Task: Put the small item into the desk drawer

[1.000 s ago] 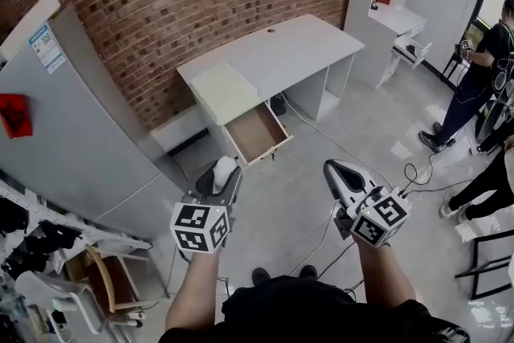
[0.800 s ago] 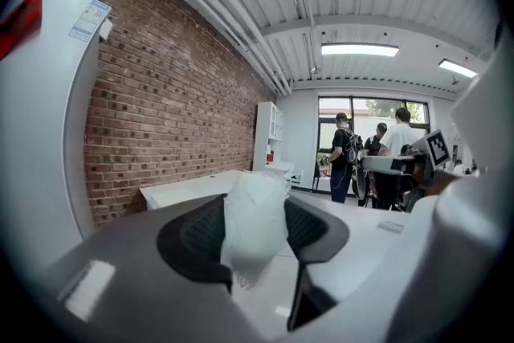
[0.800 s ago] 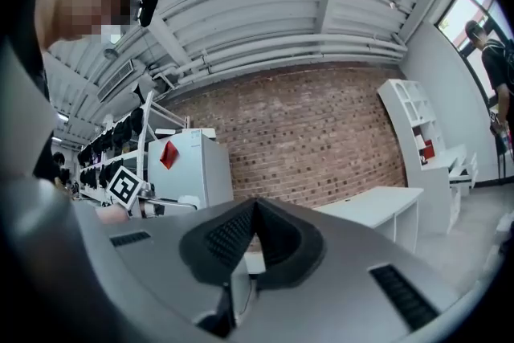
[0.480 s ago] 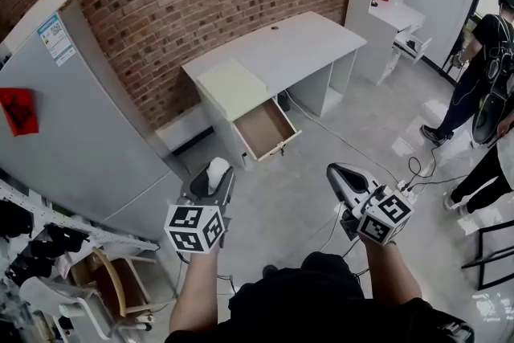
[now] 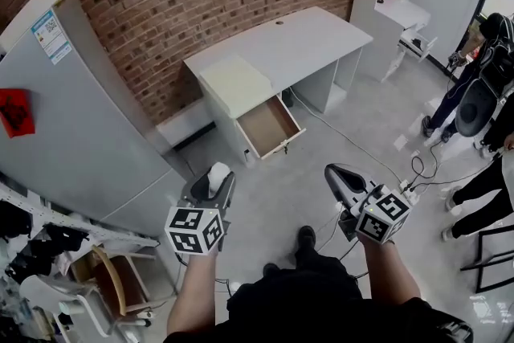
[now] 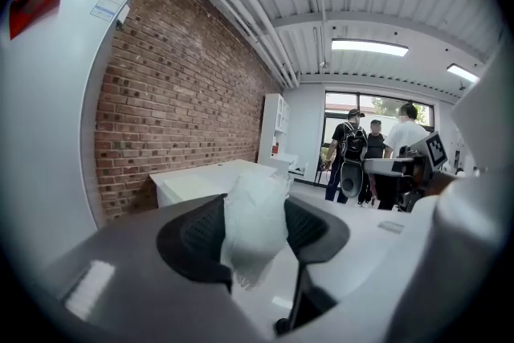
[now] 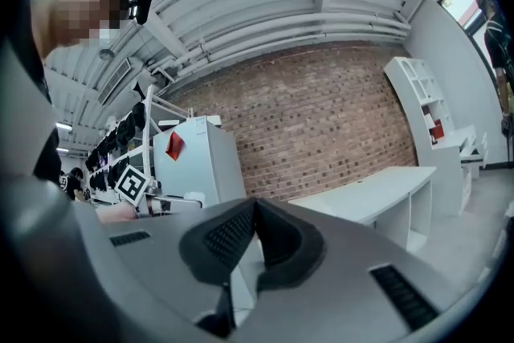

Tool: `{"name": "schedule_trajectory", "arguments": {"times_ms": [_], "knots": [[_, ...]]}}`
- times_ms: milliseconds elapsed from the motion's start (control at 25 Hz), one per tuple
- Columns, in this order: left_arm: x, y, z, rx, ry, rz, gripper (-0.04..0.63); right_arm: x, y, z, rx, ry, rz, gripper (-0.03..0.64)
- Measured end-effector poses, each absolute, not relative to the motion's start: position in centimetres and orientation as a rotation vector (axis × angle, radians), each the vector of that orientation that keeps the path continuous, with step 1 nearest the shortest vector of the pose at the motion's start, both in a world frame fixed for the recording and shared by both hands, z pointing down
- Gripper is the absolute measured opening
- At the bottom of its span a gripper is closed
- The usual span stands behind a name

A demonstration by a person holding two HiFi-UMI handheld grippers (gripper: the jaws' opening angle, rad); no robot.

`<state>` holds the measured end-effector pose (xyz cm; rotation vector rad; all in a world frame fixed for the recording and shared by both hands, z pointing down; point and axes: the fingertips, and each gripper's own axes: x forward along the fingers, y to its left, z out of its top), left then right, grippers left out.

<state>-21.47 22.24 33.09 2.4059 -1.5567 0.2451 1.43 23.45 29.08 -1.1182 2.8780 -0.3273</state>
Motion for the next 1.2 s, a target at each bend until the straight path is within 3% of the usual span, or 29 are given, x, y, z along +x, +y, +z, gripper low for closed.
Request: {"name": "schedule_trajectory", "arguments": {"times_ms": [1200], "knots": [[-11.0, 2.2, 34.1, 2.35, -1.579, 0.319, 0.201, 10.9, 3.3, 33.0, -0.979, 2.907, -0.5, 0.012]]}}
